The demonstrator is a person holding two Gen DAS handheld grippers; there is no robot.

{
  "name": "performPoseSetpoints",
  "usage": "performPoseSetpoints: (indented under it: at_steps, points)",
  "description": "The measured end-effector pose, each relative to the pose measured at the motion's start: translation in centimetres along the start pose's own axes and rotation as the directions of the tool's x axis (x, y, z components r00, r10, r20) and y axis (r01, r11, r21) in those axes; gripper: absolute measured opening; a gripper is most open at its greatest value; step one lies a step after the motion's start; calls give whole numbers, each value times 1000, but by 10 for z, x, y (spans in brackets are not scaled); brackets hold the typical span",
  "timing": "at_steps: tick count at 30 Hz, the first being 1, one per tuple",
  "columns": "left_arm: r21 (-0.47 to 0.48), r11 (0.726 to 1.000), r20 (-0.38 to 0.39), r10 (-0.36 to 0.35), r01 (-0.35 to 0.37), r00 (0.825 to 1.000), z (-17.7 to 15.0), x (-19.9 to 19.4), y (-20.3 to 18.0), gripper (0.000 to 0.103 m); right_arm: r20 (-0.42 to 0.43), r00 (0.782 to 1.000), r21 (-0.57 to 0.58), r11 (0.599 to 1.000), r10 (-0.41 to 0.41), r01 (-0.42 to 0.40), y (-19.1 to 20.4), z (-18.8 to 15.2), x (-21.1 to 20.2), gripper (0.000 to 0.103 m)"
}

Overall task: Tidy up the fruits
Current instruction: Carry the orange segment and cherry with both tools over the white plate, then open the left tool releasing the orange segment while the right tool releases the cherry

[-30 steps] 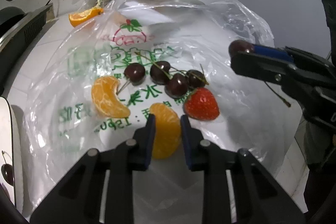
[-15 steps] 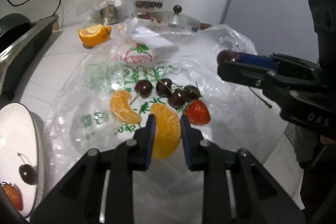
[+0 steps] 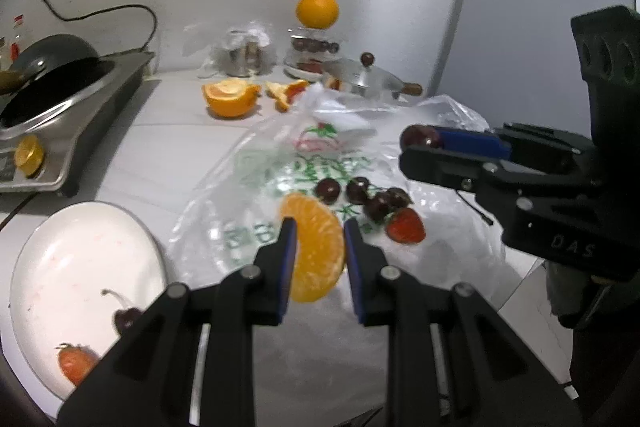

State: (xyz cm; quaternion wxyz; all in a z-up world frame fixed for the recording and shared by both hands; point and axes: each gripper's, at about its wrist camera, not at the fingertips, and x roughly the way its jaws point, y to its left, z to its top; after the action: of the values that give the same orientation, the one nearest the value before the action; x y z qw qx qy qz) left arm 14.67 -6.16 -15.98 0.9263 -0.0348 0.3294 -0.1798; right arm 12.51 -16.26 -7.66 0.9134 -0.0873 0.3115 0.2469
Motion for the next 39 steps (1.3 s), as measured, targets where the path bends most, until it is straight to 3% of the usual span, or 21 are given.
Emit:
performPoseSetpoints:
  at_steps: [23, 39]
  points:
    - [-128, 982, 58, 147, -138, 987, -28, -59, 101, 24, -39, 996, -93, 992, 76, -80, 88, 28, 41, 31]
    - [-187, 973, -2, 138, -136, 990, -51, -39, 133, 24, -102, 988, -144, 981, 113, -127, 126, 39, 80, 31]
